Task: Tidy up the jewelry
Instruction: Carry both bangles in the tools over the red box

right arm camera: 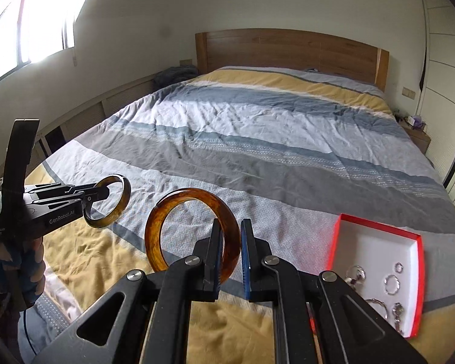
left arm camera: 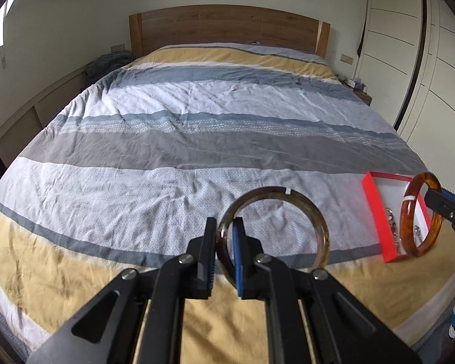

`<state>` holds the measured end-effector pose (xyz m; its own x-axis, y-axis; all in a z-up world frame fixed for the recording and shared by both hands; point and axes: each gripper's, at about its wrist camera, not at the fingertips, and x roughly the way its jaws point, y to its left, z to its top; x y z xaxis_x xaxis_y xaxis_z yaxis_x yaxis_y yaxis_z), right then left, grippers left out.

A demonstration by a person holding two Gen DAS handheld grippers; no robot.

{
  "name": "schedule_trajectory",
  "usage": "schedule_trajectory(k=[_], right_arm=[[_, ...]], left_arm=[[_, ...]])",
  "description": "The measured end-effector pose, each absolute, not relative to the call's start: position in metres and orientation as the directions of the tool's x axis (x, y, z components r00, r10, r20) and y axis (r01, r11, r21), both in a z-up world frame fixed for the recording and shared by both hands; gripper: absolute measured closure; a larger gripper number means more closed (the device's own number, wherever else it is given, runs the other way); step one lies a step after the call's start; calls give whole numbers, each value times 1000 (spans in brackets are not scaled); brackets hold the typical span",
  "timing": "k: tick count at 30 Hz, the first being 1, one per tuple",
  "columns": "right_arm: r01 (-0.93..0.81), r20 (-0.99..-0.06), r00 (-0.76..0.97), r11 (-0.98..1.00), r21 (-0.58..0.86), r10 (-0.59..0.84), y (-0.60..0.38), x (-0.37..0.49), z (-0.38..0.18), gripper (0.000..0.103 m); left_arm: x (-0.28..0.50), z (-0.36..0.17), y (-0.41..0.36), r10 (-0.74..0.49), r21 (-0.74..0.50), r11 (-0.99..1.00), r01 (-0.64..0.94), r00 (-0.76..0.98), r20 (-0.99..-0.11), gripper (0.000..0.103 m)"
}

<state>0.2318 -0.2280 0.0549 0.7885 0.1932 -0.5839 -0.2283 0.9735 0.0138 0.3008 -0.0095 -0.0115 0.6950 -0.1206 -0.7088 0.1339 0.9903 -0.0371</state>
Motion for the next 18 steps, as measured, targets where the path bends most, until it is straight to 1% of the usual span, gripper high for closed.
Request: schedule_trajectory(k=[10, 18], right_arm=[[-141, -509, 852, 990, 3, 123, -262, 107, 102, 92], [-90, -447, 890, 996, 9, 84, -281, 34, 120, 92]], left_arm=[[188, 33, -20, -165, -43, 982, 183, 727, -666, 94], [132, 62, -33, -191, -36, 976, 214, 764, -617, 94]])
